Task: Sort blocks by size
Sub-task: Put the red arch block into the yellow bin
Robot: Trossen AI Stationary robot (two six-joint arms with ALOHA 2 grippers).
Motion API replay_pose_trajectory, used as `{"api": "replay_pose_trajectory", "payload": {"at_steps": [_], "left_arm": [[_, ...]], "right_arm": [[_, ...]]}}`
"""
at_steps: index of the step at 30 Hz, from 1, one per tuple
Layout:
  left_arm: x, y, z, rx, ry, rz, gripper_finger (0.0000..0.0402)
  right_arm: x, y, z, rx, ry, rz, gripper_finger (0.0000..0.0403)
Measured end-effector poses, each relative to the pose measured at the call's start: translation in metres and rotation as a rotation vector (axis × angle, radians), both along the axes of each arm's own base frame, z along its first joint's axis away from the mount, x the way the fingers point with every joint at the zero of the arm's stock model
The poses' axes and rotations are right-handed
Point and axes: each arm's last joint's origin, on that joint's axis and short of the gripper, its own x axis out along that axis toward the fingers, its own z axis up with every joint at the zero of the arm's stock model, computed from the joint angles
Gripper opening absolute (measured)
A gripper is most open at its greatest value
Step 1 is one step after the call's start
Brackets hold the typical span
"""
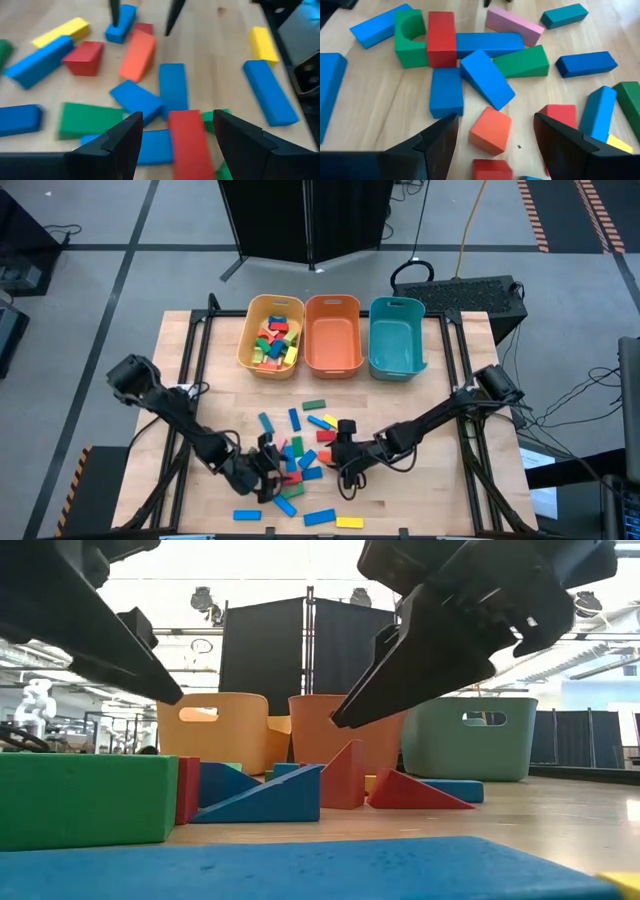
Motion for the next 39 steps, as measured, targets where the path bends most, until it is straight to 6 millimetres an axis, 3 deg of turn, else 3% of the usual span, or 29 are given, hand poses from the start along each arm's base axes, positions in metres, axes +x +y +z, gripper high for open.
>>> {"api": "replay_pose_trajectory", "payload": {"at_steps": [11,23,34,39], "left_arm": [[0.000,-0.016,-0.025,0.048,0.030,-0.055,0.0242],[0.002,-0.017,-0.041,0.051,0.048,0.000,0.0241],[0.002,-0.015,-0.044,0.073,0.063,0.009,0.0142],[0.002,-0.014,-0.043,0.072,0.058,0.014,0.0133]], "right_arm": [[-0.006,0.012,0.000,-0.010,-0.005,0.020,0.0247],[-0.002,0.004,0.000,-0.031,-0.012,-0.016,0.0247],[-0.004,0.007,0.000,-0.029,-0.011,-0.008,0.0247],[-0.004,0.007,0.000,-0.029,-0.011,-0.008,0.0247]]}}
